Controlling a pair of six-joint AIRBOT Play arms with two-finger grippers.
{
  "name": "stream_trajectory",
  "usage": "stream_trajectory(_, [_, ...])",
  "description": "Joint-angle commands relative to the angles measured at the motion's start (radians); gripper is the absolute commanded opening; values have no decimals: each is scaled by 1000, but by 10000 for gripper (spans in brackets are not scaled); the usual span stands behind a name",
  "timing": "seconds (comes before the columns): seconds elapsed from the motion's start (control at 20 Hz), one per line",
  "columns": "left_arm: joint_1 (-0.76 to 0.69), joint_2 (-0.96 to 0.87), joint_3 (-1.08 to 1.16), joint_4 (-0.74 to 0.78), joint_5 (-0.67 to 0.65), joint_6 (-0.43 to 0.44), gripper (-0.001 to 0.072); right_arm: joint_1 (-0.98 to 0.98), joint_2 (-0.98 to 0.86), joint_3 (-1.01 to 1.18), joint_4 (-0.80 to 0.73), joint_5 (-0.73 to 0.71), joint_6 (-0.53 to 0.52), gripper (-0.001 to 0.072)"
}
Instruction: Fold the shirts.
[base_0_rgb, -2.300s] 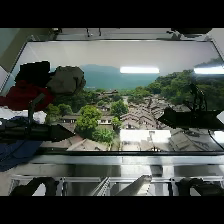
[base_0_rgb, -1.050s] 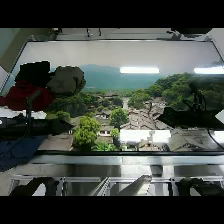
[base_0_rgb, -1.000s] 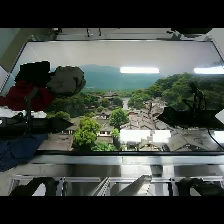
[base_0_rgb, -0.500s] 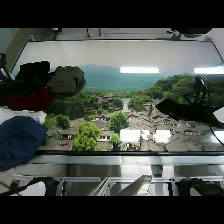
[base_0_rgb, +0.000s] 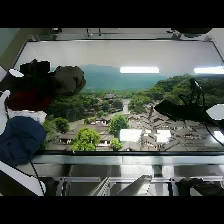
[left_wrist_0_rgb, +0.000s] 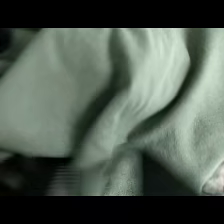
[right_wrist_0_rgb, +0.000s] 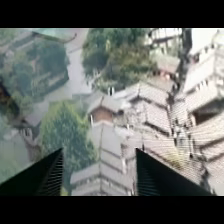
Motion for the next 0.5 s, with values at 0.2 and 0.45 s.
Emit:
stream_trajectory(0.2, [-80, -45, 340, -184, -406, -3, -3, -1, -3, 0, 1, 60, -48, 152])
stream_trajectory(0.45, [-286, 116, 392, -508, -464, -14, -2, -24, 73, 64, -5, 127, -97, 17])
